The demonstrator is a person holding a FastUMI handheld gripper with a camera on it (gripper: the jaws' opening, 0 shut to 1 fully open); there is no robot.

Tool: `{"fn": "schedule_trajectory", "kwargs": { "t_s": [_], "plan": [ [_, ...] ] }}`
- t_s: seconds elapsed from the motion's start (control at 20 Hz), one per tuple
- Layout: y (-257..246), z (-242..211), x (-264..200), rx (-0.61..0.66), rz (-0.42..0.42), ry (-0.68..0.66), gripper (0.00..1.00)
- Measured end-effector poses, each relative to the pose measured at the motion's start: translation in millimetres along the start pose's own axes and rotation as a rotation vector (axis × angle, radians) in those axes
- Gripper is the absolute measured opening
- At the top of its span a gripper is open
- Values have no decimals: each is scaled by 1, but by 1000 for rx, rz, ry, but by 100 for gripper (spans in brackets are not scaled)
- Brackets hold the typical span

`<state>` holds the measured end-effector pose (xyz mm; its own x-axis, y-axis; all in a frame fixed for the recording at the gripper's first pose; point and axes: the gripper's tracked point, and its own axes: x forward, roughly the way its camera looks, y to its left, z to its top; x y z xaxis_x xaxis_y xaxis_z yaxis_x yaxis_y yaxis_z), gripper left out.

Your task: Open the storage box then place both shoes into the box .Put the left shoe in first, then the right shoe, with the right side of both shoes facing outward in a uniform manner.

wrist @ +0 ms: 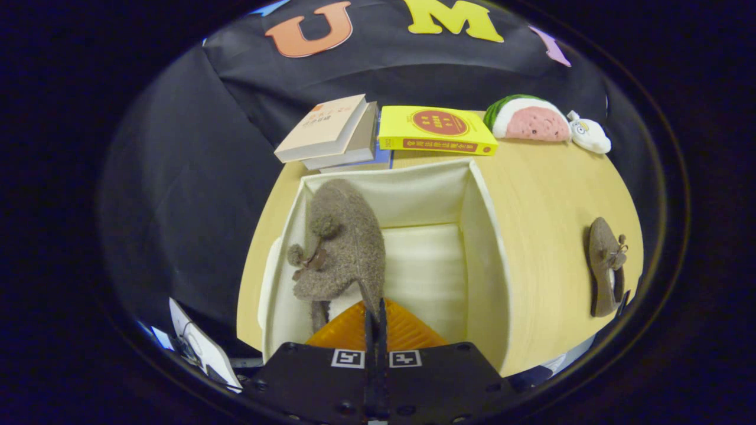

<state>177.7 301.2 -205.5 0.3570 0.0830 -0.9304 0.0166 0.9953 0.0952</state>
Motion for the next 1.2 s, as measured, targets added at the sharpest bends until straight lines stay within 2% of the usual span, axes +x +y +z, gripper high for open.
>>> {"fn": "schedule_trajectory", "kwargs": {
  "t_s": [0.25, 0.4, 0.55, 0.6, 0.75, 0.8, 0.85, 1.05, 1.2],
  "plan": [
    [16, -29, 38, -15, -19, 146, 1],
    [14, -28, 43, -47, -55, 155, 1],
    [18, -30, 39, -59, -31, 167, 1],
    [23, -27, 36, -75, -1, 158, 5],
    [38, -22, 14, -123, 85, 99, 66],
    [40, -22, 6, -129, 101, 90, 76],
    [40, -20, -3, -134, 110, 76, 82],
    [33, -13, -39, -142, 134, 0, 96],
    [29, -16, -70, -154, 188, -34, 97]
  ]
}}
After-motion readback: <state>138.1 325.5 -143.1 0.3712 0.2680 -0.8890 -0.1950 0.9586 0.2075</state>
